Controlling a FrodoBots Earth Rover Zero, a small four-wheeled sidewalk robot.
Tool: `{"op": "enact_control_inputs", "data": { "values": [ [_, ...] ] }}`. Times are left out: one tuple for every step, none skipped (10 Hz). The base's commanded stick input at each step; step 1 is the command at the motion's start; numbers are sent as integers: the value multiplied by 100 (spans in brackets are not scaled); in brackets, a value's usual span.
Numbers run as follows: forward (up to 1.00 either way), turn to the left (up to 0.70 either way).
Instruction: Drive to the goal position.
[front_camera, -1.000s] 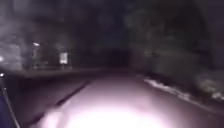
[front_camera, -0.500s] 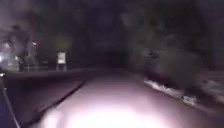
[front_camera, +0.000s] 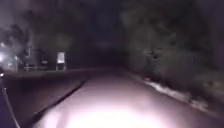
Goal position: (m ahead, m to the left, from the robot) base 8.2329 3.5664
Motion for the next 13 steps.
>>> {"op": "enact_control_inputs", "data": {
  "values": [
    [50, 0],
    [50, 0],
    [50, 0],
    [50, 0],
    [50, 0],
    [50, 0],
    [50, 0],
    [50, 0],
    [50, 0],
    [50, 0],
    [50, 0],
    [50, 0],
    [50, 0]
  ]
}}
